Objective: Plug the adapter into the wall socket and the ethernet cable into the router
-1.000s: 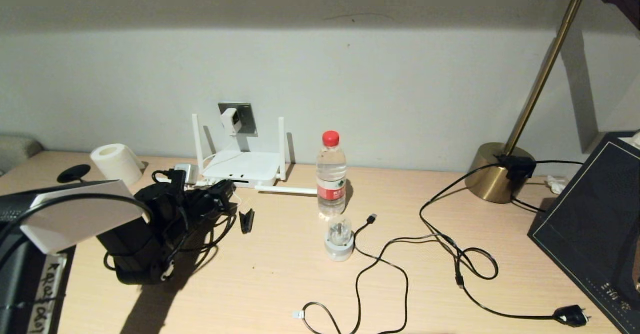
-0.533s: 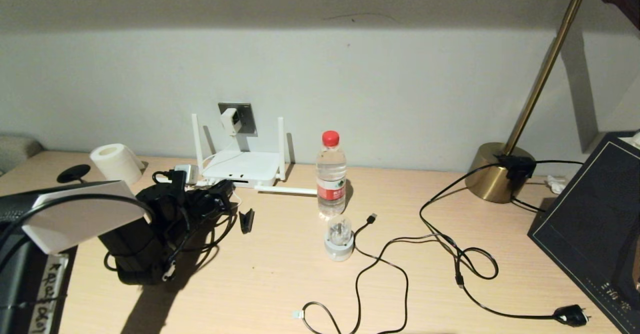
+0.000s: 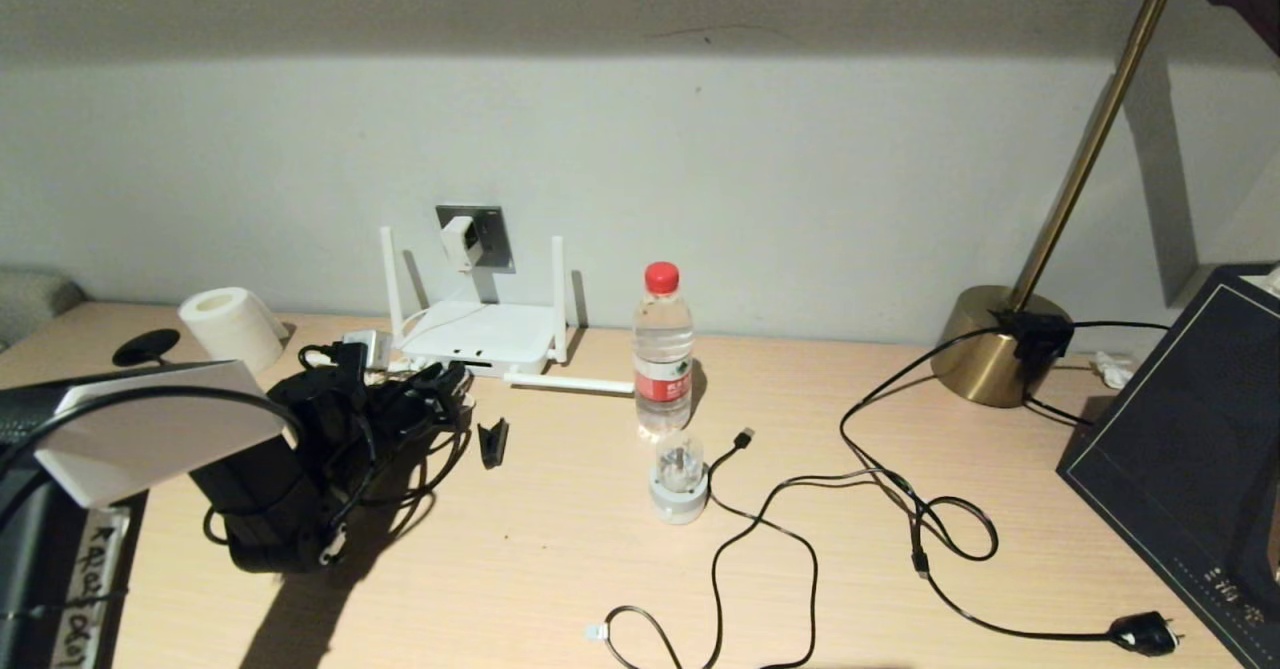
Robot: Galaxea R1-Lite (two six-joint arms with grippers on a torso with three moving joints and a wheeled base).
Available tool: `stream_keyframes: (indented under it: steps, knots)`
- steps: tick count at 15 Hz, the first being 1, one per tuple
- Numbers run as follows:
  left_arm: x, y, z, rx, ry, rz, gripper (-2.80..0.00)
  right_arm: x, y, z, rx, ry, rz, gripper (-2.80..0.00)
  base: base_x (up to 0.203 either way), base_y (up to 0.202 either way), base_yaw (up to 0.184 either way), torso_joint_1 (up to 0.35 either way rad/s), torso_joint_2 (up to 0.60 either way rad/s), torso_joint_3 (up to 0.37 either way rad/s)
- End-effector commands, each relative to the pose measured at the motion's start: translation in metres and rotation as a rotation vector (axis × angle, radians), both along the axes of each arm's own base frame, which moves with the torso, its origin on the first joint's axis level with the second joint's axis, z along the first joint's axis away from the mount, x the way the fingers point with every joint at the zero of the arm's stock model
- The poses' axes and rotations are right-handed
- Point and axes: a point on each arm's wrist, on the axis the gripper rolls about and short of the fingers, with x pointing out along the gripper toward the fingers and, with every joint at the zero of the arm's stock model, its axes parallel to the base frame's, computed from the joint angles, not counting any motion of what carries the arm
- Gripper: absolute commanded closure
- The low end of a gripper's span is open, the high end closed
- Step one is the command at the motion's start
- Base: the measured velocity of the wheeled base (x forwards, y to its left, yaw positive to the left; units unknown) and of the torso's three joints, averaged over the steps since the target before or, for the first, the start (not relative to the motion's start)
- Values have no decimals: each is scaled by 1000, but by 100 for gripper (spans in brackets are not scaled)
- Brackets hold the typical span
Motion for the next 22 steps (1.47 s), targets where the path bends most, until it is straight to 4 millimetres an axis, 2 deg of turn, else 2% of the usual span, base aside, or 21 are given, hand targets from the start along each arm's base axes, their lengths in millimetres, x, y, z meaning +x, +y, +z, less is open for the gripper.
stream_keyframes:
  steps: [1,11,13,15,18,19,22]
  knots:
    - [-3,0,6,-2,-15,-4,-280,3,0,-10,0,36,0,0,0,0,0,0,0,0]
    - [-43,-6,37,0,0,-25,-280,3,0,-10,0,36,0,0,0,0,0,0,0,0]
    - [-55,-11,55,0,-33,-40,-280,3,0,-10,0,36,0,0,0,0,0,0,0,0]
    - [-73,-19,81,-1,-90,-67,-280,3,0,-10,0,36,0,0,0,0,0,0,0,0]
    - [-110,-29,118,-6,-174,-115,-280,3,0,-10,0,36,0,0,0,0,0,0,0,0]
    - [-125,-31,129,-9,-200,-131,0,3,0,-10,0,36,0,0,0,0,0,0,0,0]
    - [-178,-31,154,-12,-276,-158,0,3,0,-10,0,36,0,0,0,0,0,0,0,0]
